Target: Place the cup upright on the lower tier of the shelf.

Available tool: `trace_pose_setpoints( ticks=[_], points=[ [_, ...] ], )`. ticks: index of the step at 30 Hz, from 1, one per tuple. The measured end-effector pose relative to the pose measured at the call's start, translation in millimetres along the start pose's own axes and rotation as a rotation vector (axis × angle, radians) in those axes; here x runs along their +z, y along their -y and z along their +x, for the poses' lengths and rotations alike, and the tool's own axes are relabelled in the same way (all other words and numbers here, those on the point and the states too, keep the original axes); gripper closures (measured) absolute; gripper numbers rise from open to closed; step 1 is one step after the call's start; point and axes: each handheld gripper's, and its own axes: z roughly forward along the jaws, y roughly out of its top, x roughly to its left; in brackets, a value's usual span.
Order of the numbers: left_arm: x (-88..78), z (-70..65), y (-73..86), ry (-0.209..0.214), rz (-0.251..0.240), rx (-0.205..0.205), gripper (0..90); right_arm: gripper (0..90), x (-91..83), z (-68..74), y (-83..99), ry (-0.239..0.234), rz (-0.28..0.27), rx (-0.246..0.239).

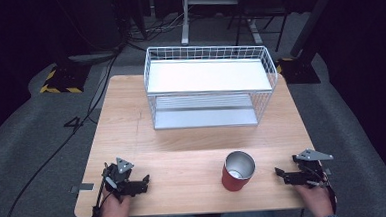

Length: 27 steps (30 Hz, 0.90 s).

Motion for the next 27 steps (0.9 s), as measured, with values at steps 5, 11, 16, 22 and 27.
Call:
trace_pose_setpoints(
  ticks=[5,11,16,22,27],
  points=[
    [0.0,0.0,0.0,0.000,0.000,0.000,0.0,9.5,-0.3,-1.3,0.2,-0.006,-0.005,0.002],
    [0.5,0.3,-0.6,0.000,-0.001,0.003,0.0,10.3,-1.6,-4.1,0.5,-0.017,-0.020,0.027],
    [0.8,0.3,-1.2,0.002,0.001,0.003,0.0,10.1,-4.4,-4.7,1.9,-0.024,-0.035,0.048],
    [2.3,0.3,-2.7,0.003,-0.001,-0.001,0.0,7.4,-18.4,-1.3,-2.3,-0.014,-0.093,0.045],
    [4.9,-0.1,-5.4,0.001,-0.004,-0.002,0.0,0.0,-29.1,6.2,-4.8,0.004,-0.138,0.039]
  ],
)
